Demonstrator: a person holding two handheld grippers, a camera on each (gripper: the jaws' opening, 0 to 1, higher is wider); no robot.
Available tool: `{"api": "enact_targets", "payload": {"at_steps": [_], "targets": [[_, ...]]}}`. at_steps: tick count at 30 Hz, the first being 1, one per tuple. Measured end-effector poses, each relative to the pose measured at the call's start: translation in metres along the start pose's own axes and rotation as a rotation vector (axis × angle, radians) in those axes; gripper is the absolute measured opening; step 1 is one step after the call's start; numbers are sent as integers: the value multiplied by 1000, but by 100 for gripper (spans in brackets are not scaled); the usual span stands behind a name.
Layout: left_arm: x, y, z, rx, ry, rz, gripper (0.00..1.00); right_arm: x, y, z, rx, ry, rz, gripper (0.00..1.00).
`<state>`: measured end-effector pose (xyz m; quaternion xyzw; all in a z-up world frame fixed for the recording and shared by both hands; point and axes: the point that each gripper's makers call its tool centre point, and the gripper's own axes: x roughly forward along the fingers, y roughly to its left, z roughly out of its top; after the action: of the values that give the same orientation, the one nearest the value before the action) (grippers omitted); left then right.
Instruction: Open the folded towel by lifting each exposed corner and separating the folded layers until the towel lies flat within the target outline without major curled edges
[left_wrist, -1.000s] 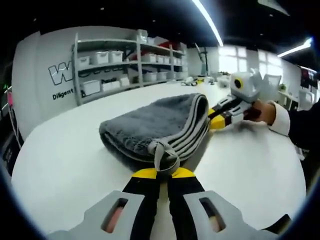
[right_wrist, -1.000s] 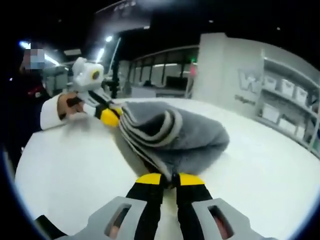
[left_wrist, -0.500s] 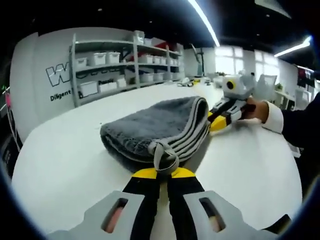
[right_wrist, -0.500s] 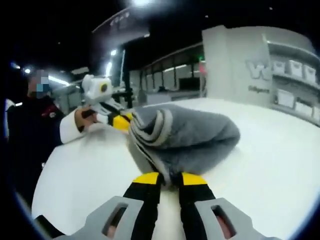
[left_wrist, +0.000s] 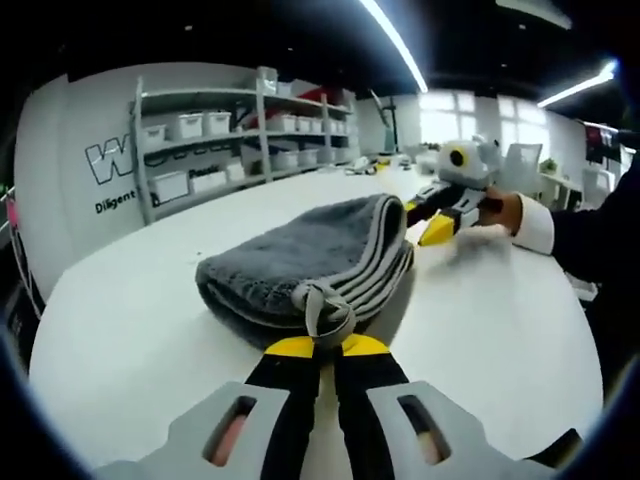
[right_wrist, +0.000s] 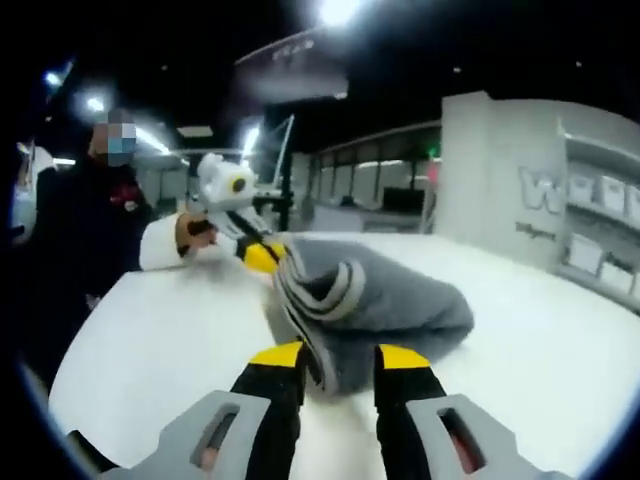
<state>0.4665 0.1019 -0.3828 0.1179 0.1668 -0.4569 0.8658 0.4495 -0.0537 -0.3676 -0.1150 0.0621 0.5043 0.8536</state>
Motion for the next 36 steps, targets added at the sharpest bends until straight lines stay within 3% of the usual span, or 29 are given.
{"api": "enact_targets", "payload": {"at_steps": [3,5,9,13,18,22,25,32,36], "targets": [[-2,-6,0,-47,7,-46,4,-2,-12,6,-80,-20,-70,33],[-4,-10,1,-52,9,-69,4,-2,-14,12,-178,-42,-95,36],[-5,-18,-2,-24,20,-93,4,-1,-13,20,-279,-68,-117,39],[-9,-26,-4,-40,14,-121,4,1,-21,16,-427,-7,-192,43],[-11,-32,-7,-63,31,-142,4,4,-27,22,-532,-15,-254,48],[-14,-35,-7,-91,37,-169,4,9,-25,22,-633,4,-263,47],[-17,-35,-10,-87,48,-191,4,17,-21,22,-758,26,-261,46],[-25,-39,-14,-93,48,-265,4,30,-5,23,-893,24,-212,44],[-26,-36,-15,-103,45,-262,4,34,9,24,-884,9,-169,36]]}}
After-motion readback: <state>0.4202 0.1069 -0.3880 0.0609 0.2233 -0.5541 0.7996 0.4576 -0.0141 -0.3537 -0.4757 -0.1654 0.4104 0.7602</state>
